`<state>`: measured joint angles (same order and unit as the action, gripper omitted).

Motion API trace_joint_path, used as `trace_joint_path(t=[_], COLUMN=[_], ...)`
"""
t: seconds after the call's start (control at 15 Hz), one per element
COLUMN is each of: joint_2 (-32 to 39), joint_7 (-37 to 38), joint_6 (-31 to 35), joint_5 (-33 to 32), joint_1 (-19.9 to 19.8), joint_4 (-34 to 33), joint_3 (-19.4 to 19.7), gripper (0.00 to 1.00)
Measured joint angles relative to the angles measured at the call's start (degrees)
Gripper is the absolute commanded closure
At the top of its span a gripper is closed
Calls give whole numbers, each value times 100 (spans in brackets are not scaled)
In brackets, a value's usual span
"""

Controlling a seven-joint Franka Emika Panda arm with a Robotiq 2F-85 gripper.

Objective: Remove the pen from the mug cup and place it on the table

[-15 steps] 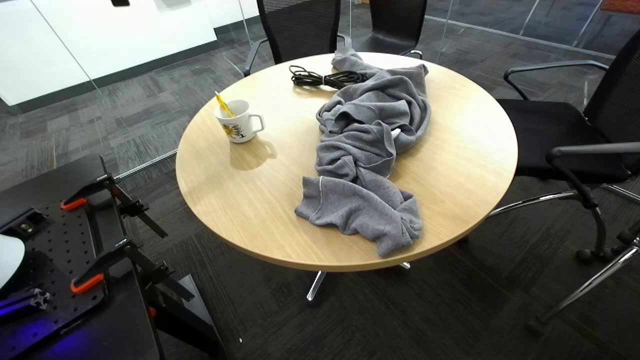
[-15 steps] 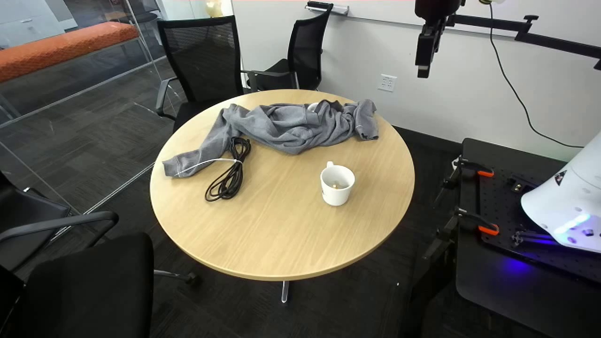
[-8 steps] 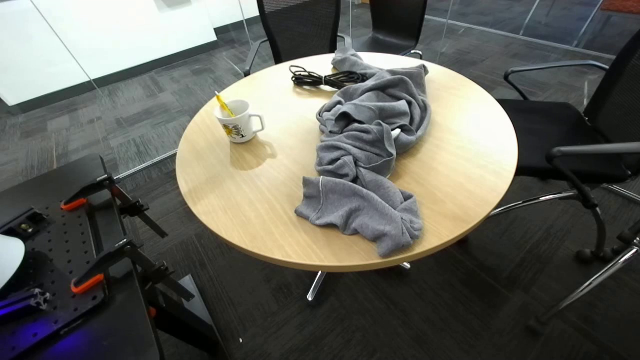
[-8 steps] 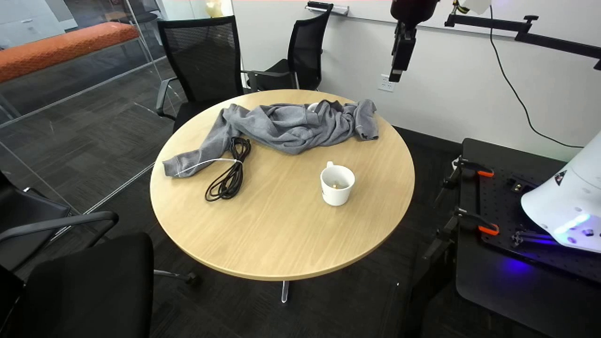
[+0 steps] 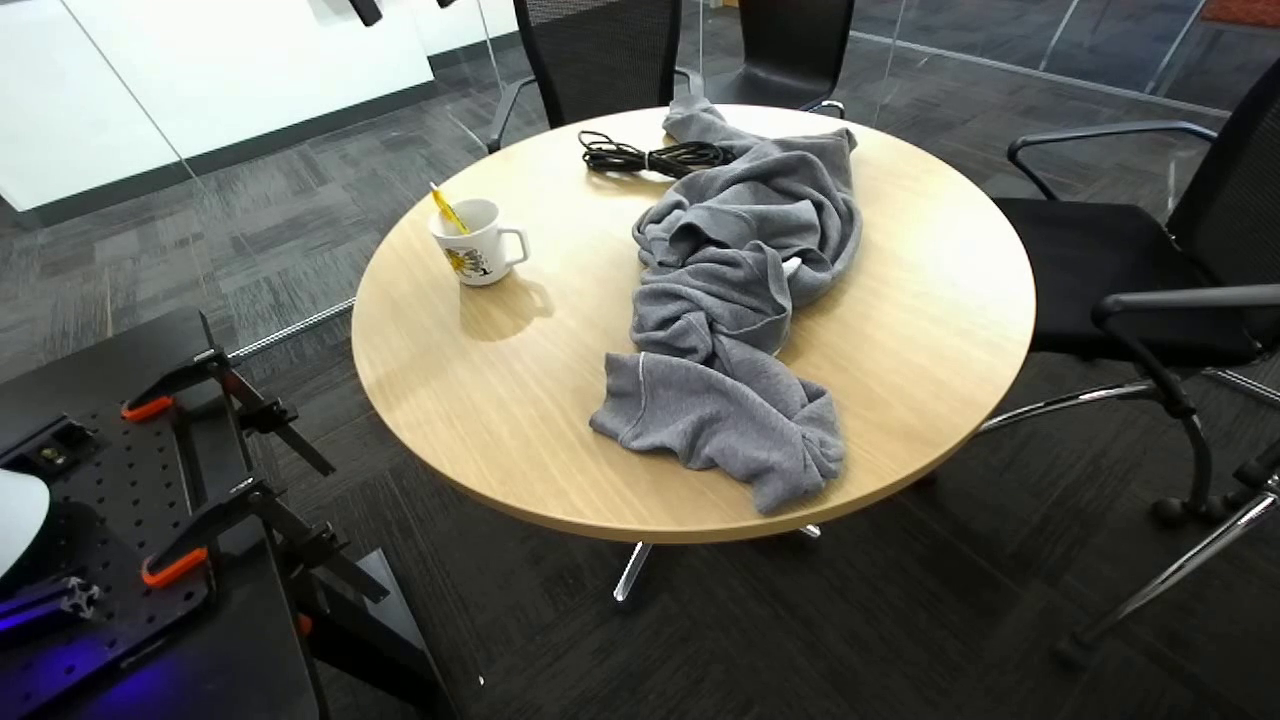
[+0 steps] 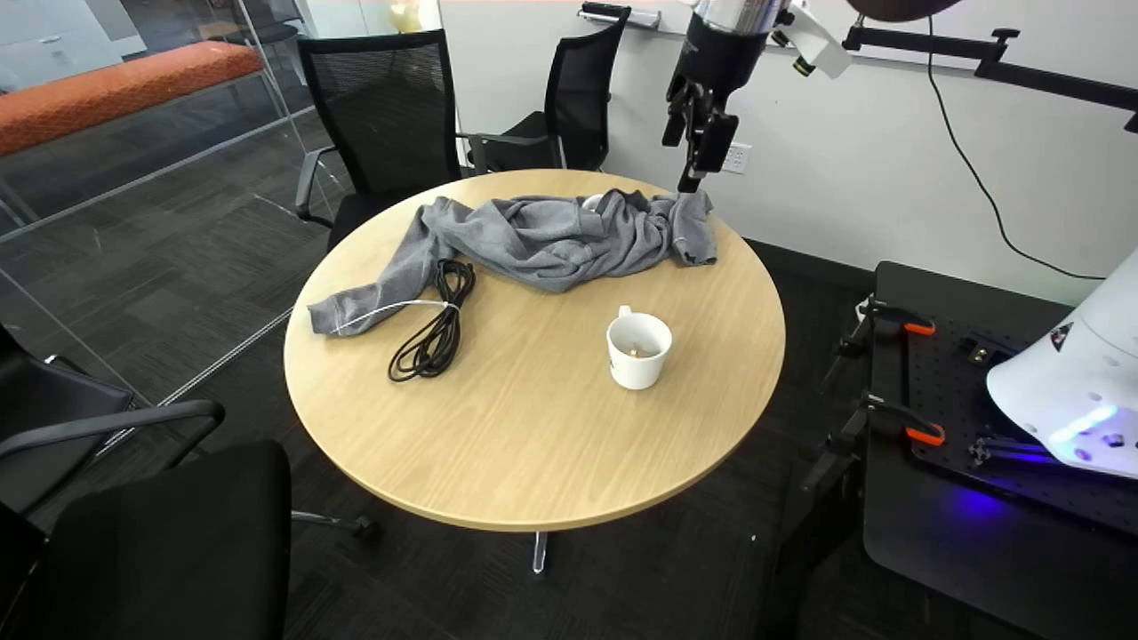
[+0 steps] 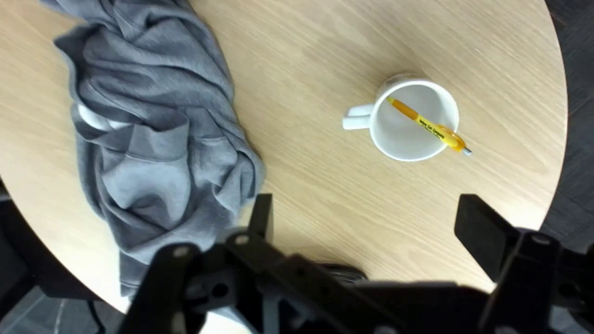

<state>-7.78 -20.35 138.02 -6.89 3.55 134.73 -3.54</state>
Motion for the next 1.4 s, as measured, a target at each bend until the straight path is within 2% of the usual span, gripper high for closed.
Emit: trace_joint_path(t=[0.2,0.47,0.67,0.93,1.07,1.4], joint_2=[329,594,734,956,1101,1171], joint_7=[-1458,-3321,-4641,-6092,-6538,-6577], joint_6=[396,362,85,-450,-610,-611], joint_5=[1025,2116,2678,3028,3032,3032], joint_1=[87,144,107,-119,-216,-233], joint_4=[-13,-110,-246,-448,-540,-549], joint_3=[136,140,169,223,223,210], gripper=[0,0,0,0,0,0])
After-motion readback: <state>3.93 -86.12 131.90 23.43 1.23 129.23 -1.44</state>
